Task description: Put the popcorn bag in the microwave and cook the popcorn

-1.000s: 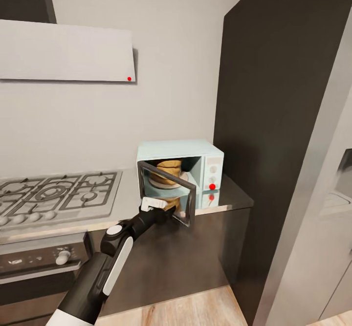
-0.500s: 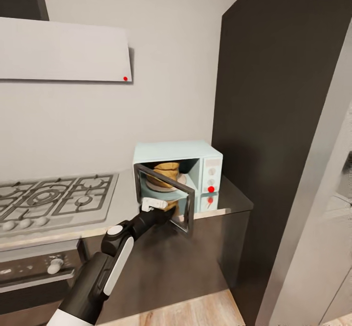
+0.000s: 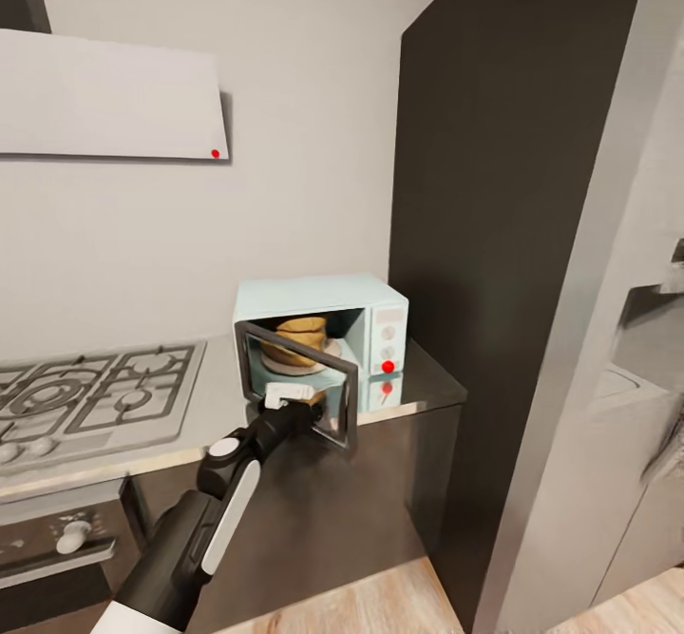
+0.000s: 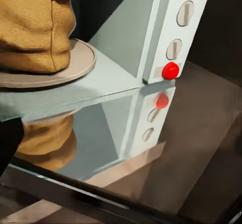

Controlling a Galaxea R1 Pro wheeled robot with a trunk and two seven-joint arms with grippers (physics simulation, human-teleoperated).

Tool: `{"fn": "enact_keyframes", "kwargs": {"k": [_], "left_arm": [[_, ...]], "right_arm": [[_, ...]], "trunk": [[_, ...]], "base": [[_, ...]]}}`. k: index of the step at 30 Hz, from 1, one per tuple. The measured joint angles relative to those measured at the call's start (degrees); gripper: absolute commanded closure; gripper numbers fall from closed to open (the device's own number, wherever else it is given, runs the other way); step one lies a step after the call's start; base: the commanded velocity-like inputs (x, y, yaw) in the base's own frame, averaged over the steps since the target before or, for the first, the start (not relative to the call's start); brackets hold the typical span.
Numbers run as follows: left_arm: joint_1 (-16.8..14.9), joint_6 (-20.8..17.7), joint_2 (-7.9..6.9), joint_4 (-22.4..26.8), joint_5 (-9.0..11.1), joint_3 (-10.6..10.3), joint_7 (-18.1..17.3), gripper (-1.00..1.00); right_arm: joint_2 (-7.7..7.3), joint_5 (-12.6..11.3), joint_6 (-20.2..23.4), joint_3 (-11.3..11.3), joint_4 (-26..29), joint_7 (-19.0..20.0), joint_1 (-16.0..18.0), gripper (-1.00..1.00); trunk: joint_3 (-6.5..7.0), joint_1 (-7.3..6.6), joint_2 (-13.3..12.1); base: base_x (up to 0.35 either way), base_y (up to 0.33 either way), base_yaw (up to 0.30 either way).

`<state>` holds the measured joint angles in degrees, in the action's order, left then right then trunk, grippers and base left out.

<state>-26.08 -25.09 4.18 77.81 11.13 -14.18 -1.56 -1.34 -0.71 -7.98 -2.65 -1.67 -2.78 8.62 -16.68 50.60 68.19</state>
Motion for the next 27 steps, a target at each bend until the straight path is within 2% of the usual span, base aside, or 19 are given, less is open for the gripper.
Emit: {"fn": "enact_keyframes", "kwargs": {"k": [3,11,27], "left_arm": [[0.00,0.00,0.02,0.05,-0.19,0.06,1.12,-1.00],[0.00,0.00,0.15,0.00,-0.03,0.09,1.39,-1.00],[0.01,0.00,0.19,-0.13,0.10,0.26,1.41,-1.00]], "right_arm": [[-0.03,0.01,0.00,0.00,0.00,0.00,0.00,-1.00],[-0.07,0.00,0.00,0.00,0.00,0.00,0.00,-1.00],[-0.39,0.07,0.01,0.00,0.00,-0.01,0.00,-1.00]], "trunk": [[0.00,0.00,0.00],[0.00,0.00,0.00],[0.00,-0.01,0.01]], "base": [[0.000,0.000,-0.157],[0.000,0.000,-0.143],[0.029,-0.012,-0.006]]}}
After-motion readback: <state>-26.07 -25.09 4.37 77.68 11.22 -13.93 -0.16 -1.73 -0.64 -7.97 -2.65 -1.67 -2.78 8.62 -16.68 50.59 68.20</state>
